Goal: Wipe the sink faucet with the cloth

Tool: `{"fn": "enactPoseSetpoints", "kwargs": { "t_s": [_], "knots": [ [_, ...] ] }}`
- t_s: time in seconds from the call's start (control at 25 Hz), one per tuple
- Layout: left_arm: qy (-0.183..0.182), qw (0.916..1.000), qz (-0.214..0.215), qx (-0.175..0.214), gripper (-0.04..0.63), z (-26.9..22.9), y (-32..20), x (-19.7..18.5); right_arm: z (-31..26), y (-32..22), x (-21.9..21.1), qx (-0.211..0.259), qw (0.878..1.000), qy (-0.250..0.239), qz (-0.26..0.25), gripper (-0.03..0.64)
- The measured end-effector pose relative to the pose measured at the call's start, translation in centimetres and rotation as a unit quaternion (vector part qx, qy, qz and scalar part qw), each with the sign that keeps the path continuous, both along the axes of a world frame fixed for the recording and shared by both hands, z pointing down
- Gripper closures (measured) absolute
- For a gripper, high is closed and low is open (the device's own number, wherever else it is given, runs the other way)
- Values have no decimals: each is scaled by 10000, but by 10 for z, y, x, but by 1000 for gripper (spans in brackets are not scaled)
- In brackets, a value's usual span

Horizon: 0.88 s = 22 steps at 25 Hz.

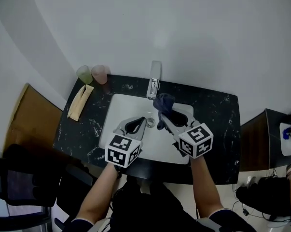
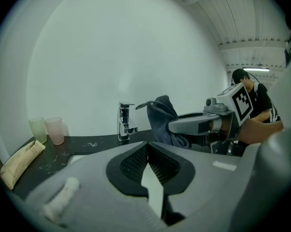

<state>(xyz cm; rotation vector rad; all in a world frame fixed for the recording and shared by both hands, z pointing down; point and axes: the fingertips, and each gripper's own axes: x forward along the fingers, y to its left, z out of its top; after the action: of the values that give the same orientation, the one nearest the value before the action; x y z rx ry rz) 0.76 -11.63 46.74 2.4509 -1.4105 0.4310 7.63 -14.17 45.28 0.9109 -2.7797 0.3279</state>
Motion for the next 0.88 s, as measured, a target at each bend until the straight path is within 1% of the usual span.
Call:
{"fn": "enactPoseSetpoints", "kwargs": {
  "t_s": [0.08, 0.2, 0.32, 0.4, 0.52, 0.64, 0.76, 0.88],
  "knots": [
    [-57, 10000, 33, 1, 589, 4, -18, -1, 1, -17, -4, 30, 9999, 136, -54, 506],
    [-52, 9999, 92, -25, 540, 10, -45, -3, 1, -39, -11, 67, 9988, 464, -158, 506],
    [-31, 9996, 216, -203, 483, 23, -61, -3, 0, -50, -22, 23, 9957, 797, -468, 508],
    [-74, 9992, 333, -229, 456, 27, -70, -2, -2, -55, -31, -51, 9935, 875, -727, 508],
    [-194, 9987, 464, -81, 443, 22, -84, -1, -7, -63, -45, -181, 9895, 894, -1118, 512],
    [-471, 9969, 619, 81, 443, 22, -90, 1, -7, -67, -53, -437, 9852, 791, -1454, 514],
    [-625, 9952, 744, 131, 445, 25, -91, 2, -2, -76, -56, -653, 9827, 697, -1587, 515],
    [-601, 9952, 767, 75, 445, 28, -91, 1, 0, -85, -58, -752, 9825, 599, -1593, 515]
  ]
}}
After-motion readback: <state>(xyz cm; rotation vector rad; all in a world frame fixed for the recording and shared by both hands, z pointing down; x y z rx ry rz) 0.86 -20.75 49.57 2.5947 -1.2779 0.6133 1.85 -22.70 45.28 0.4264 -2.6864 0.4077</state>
